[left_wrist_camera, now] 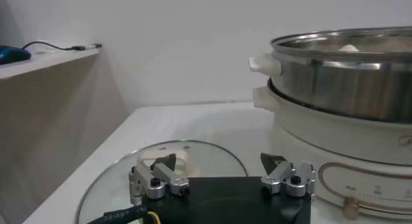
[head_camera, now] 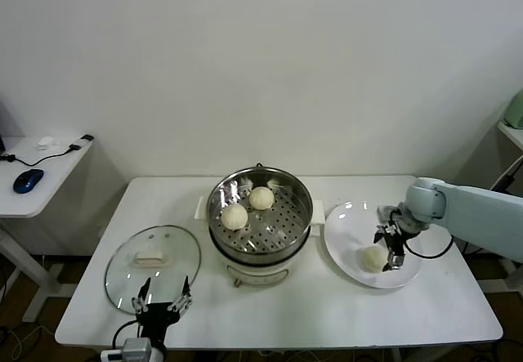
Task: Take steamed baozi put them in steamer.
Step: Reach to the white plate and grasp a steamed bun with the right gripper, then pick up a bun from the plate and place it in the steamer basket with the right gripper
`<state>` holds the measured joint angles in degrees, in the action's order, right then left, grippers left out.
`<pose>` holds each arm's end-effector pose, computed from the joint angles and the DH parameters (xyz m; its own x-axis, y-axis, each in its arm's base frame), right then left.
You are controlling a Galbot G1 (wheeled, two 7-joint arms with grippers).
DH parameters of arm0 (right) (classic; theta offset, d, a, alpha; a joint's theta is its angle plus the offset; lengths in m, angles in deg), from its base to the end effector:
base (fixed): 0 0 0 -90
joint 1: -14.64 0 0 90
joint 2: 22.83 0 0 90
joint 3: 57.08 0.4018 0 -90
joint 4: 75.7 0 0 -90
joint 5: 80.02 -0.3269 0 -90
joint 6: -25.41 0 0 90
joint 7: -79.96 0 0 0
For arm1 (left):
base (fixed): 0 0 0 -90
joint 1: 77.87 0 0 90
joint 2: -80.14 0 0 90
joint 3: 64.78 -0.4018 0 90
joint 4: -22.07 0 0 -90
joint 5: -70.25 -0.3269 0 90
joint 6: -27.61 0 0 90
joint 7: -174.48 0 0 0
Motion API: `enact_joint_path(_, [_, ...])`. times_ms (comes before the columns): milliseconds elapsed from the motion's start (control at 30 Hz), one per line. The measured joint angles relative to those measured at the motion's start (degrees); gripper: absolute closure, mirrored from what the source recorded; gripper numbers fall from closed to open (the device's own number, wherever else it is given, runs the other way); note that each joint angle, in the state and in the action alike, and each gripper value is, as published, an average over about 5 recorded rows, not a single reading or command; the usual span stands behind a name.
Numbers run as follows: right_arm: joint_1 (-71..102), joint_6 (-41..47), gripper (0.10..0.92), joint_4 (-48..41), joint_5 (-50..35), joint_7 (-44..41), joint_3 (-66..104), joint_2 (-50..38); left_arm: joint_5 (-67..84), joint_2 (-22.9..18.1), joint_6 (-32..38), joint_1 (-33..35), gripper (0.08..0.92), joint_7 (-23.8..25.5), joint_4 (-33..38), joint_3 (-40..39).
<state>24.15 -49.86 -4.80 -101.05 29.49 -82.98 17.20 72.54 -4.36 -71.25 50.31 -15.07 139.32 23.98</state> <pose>0.5103 -0.2108 -0.2223 -0.0583 -0.0785 0.9952 -0.9983 0.0075 -0.0579 0.0729 0.0179 -0.3773 -0.9366 -0.1094 0.3329 -0.0879 0.9930 0.0791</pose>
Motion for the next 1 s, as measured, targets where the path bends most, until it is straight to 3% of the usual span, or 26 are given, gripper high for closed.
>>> enact_joint_path(367, [2.09, 0.12, 0.349, -0.81, 1.17, 0.73, 1.91, 0.74, -0.03, 0.11, -0.08, -0.04, 0.177, 0.01, 0.27, -0.54])
enact_joint_path(700, [-11.43, -2.69, 0.358, 1.73, -2.68, -2.84, -4.63, 2.25, -0.24, 0.63, -0.47, 0.22, 0.177, 0.22, 1.48, -1.11])
enact_joint_path(1000, [-30.37, -14.06, 0.355, 1.38, -6.60, -8.56, -8.87, 13.37, -0.83, 0.28, -0.99, -0.11, 0.177, 0.44, 2.13, -1.51])
